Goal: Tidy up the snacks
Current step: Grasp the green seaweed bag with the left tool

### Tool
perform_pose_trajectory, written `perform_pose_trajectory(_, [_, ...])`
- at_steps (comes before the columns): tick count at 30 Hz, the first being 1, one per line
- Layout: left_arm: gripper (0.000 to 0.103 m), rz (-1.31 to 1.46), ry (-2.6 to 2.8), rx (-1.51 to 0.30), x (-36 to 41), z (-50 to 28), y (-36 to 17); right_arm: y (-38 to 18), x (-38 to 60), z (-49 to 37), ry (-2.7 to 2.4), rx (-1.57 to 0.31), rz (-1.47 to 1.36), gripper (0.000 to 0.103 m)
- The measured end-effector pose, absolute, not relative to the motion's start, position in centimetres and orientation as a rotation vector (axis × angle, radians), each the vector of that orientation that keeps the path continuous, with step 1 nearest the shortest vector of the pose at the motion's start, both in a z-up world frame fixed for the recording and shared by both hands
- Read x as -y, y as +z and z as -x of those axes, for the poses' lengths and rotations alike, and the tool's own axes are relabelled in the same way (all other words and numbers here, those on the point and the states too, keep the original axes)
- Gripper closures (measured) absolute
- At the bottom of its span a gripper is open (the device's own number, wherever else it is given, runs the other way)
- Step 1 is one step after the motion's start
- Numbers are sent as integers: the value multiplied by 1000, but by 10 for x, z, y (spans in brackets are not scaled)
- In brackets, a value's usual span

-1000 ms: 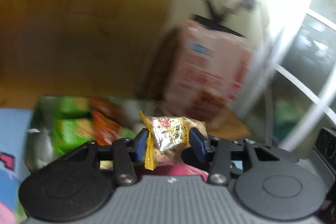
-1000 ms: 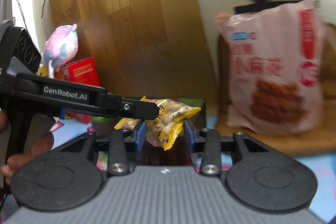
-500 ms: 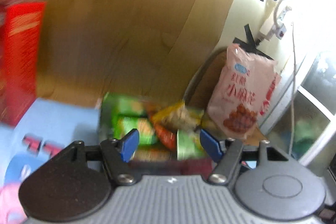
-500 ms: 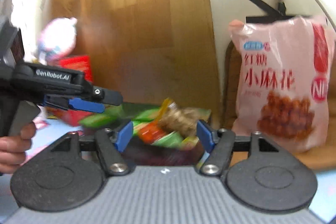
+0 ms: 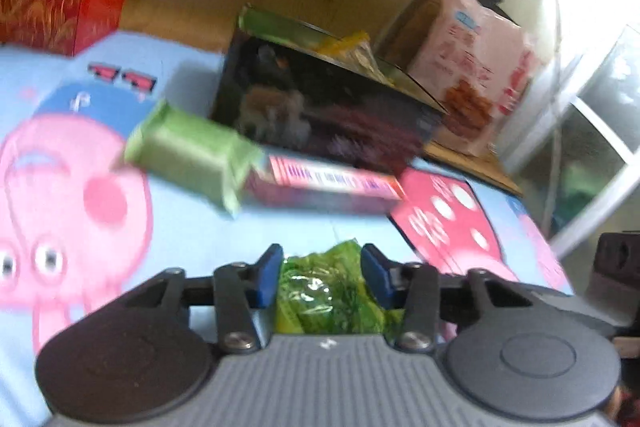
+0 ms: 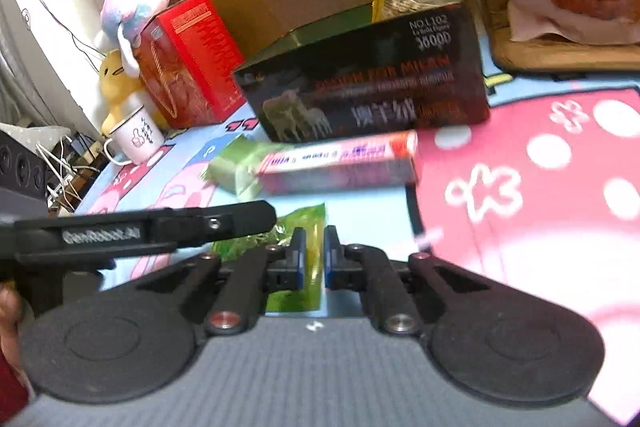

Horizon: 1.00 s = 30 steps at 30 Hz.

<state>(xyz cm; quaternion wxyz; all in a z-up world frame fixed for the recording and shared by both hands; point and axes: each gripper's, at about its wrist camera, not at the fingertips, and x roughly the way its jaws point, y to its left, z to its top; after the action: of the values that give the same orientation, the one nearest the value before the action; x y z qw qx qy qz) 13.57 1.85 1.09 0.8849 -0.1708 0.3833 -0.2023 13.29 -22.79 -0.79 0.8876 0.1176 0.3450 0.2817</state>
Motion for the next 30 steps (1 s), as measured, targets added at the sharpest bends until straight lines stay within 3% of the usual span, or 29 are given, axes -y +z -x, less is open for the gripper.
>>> perform_pose_trajectory(8, [66,218,-481,-703,-19,-34,2,-13,213,-26,623,-621,-110,88])
perform_pose_trajectory(10, [65,163,-486,-663,-19,-12,0,-14,210,0,626,-581,-83,83])
perform_pose_trajectory(16, [52,184,-469,-679,-31,3,8,-8,210,13,669,-560,-91,50])
perform_pose_trajectory(18, [32,212,-445,-689,-41,6,11,-6,208,14,673,-555,-49,34])
perform_pose_trajectory(19, [29,226,-440,-690,-46,8,12,-7,206,18,681,-554,-14,32])
perform_pose_trajectory(25, [32,310,-511,-728,-54,12,5,-16,183,23,695,-535,168,30])
perform_pose_trajectory(30, [44,304,-558,-715,-29,5,2,-18,172,22,714,-494,206,47])
